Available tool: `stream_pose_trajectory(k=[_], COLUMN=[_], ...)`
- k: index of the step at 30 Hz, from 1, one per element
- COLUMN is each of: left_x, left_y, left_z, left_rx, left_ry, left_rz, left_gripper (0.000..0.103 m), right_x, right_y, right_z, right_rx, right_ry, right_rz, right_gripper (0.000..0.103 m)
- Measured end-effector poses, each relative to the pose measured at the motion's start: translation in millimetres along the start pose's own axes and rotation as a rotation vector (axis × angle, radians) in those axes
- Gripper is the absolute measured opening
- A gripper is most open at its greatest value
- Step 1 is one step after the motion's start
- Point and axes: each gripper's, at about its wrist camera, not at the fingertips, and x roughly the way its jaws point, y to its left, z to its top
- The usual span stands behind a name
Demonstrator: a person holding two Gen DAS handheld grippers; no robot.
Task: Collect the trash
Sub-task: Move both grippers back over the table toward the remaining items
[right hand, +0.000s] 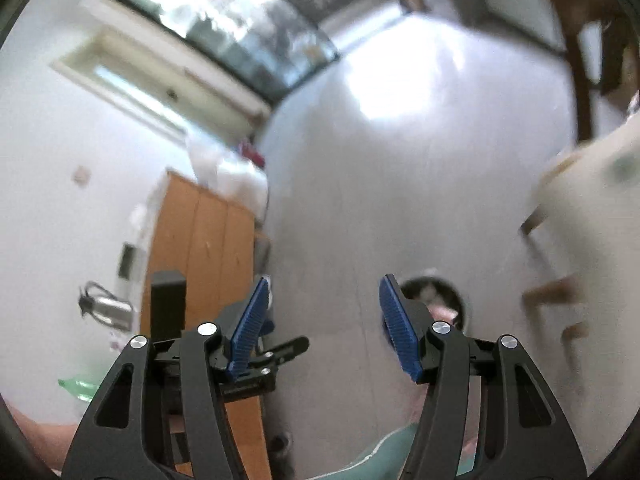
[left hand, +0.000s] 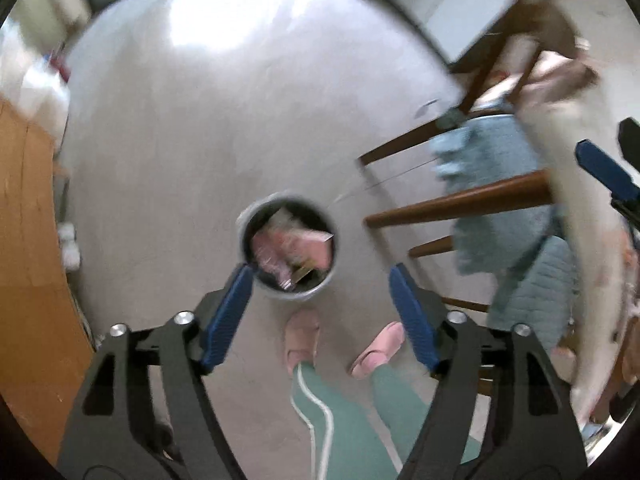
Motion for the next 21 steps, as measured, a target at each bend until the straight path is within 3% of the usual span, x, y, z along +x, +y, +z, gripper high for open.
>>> stream_pose_trajectory(k=[5,10,16,21], left_x=[-48.6,-66.3,-64.5,-44.4], left_y=[-101.2,-202.7,-327.1,-412.5], left_z=[28.3,35.7,15.3,-20.6], left_rx=[0.191,0.391,0.607,0.787], left_ry=[-0.079,-0.107,-0.093,-0.027], left_rz=[-0.094,-0.179,-0.282,-0.322], left_gripper=[0.078,0.085,0.095,0.095], right_x=[-119.1,-222.9,-325.0,-389.7], right_y=[-29.7,-89.7,-157.8,-214.2], right_z=[-3.8,-41.1,-107.4,-159.7], right_rx=[0.047,0.156,0.316,0.49], right_ry=[-0.173,-0.298,-0.414,-0.487], right_rz=[-0.153,-0.337,-0.588,-0.688], right_gripper=[0.066,0.068,0.073,0.073])
